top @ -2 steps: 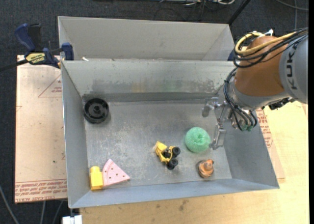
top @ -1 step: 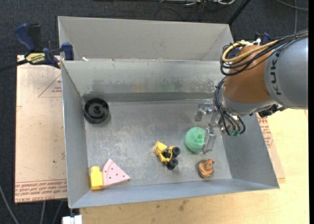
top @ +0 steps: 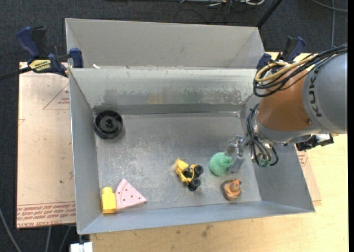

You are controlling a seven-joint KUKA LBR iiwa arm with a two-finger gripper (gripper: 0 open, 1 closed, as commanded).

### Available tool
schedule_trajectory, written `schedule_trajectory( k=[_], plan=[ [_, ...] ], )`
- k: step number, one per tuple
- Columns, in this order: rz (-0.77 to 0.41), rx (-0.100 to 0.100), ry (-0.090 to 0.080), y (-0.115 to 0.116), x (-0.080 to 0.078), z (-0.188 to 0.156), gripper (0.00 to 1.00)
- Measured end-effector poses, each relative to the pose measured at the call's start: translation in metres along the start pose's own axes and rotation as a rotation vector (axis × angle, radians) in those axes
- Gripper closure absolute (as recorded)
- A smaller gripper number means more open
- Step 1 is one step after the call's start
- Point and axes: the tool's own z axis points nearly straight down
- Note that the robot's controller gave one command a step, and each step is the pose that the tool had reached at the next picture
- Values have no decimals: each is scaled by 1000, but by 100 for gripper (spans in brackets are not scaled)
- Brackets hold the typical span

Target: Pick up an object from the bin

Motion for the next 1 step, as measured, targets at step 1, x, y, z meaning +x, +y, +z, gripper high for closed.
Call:
schedule_trajectory(
  k=[1],
  plan=[
    [0, 0, 0, 0, 0, 0, 100]
  ],
)
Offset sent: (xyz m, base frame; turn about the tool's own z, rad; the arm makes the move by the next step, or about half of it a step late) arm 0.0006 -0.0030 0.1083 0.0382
